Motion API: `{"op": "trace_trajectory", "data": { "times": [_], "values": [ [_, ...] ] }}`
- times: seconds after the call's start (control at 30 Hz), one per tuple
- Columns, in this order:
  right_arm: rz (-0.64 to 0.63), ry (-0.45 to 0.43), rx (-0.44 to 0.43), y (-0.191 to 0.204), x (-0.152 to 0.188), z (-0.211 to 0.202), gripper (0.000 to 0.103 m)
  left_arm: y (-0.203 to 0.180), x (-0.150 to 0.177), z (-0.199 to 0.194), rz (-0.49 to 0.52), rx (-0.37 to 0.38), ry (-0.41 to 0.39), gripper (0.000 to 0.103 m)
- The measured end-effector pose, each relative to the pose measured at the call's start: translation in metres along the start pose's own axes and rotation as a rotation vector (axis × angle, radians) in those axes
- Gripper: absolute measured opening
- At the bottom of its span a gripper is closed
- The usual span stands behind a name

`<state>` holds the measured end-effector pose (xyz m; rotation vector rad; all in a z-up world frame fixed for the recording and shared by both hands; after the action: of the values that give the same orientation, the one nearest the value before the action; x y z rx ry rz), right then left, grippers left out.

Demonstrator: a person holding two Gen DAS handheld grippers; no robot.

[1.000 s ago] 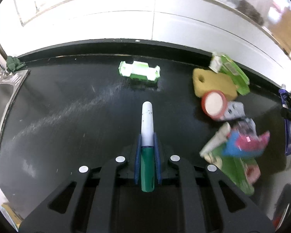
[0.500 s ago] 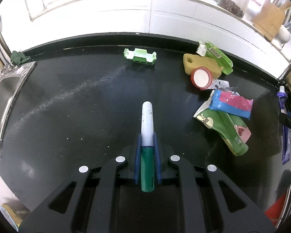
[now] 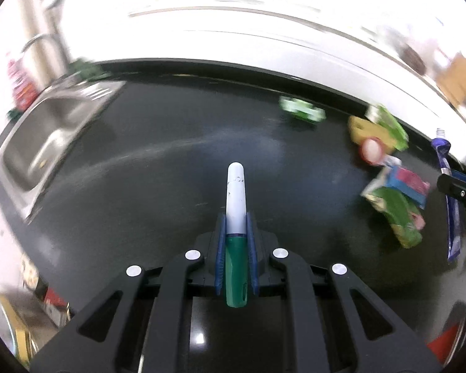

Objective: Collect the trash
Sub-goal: 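Carry marker and toothpaste tube to the black bin and open both tools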

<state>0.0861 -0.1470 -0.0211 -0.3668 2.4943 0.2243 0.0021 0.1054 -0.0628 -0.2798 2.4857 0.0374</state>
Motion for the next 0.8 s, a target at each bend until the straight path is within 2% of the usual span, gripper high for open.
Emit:
{"op": "trace_trajectory", "data": {
  "times": [0.13,0.17,0.3,0.53,0.63,0.8],
  "values": [
    [-0.123,0.012,-0.129,0.077,-0.013,0.014,0.052,0.064,0.02,-0.021,-0.102,-0.088,-0.012,0.012],
    [-0.17,0.019,-0.175,0.107,-0.015,0.018,0.052,0.076,0.024,-0.025,-0.121,-0.104,-0.012,0.012],
    [-0.292,0.054,-0.301,0.191,-0.01,0.029,0.052,0.14,0.058,-0.049,-0.229,-0.192,-0.007,0.012],
    [-0.538,0.155,-0.527,0.349,0.038,0.031,0.052,0.225,0.129,-0.083,-0.396,-0.308,0.032,0.012],
    [-0.618,0.217,-0.609,0.4,0.065,0.031,0.053,0.249,0.154,-0.09,-0.455,-0.332,0.055,0.012],
    [-0.736,0.293,-0.679,0.461,0.102,0.034,0.053,0.286,0.188,-0.097,-0.528,-0.346,0.07,0.012]
  ]
}}
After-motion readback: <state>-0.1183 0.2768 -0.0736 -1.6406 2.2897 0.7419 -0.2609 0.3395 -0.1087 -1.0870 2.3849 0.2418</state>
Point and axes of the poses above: each gripper's, at about its wrist camera, not at the fingertips, and z roughly the way its jaws point, y to its left, x to its underside, the point moved 3 cm from there along z, roughly the way its jaws point, and after that the axes turned 4 degrees about -y, right-handed, at the moved point
